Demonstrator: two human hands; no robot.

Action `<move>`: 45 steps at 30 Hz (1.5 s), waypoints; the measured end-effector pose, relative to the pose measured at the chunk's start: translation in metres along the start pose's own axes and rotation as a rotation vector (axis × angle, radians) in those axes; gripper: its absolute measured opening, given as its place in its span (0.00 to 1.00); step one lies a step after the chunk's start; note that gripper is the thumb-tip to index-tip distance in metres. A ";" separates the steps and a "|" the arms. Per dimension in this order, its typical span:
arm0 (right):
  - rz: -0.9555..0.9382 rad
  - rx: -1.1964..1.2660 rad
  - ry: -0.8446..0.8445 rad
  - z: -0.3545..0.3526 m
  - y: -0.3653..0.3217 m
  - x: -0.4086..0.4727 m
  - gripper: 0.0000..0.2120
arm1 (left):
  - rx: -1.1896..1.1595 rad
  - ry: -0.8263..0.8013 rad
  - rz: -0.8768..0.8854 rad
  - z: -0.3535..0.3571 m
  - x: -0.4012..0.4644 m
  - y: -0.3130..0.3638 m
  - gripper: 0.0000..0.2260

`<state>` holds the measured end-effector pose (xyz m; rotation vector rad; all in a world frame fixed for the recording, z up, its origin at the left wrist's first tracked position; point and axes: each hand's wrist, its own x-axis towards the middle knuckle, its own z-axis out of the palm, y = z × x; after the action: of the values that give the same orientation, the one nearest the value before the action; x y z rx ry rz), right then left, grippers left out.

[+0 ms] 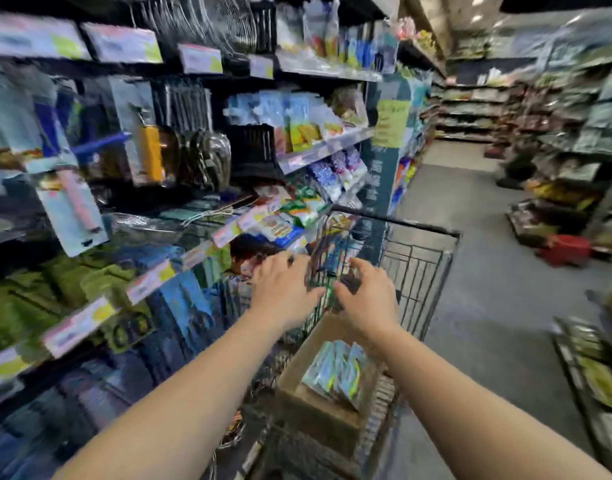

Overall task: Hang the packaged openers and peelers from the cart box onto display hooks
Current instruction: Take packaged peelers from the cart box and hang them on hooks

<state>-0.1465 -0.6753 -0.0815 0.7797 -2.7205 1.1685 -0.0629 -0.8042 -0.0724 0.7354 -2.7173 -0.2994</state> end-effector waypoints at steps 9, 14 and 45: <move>0.297 -0.042 -0.040 0.058 0.119 0.104 0.27 | -0.030 -0.257 0.083 0.145 0.129 0.002 0.29; 0.487 -0.058 -0.129 0.112 0.182 0.135 0.29 | -0.042 -0.483 0.060 0.245 0.174 -0.014 0.29; 1.140 0.469 -0.183 0.274 0.339 0.169 0.19 | -1.042 -0.925 -0.768 0.486 0.143 -0.050 0.05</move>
<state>-0.4230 -0.7411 -0.4529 -0.8901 -3.0622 1.9873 -0.3267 -0.8628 -0.5043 1.4156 -2.1381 -2.4508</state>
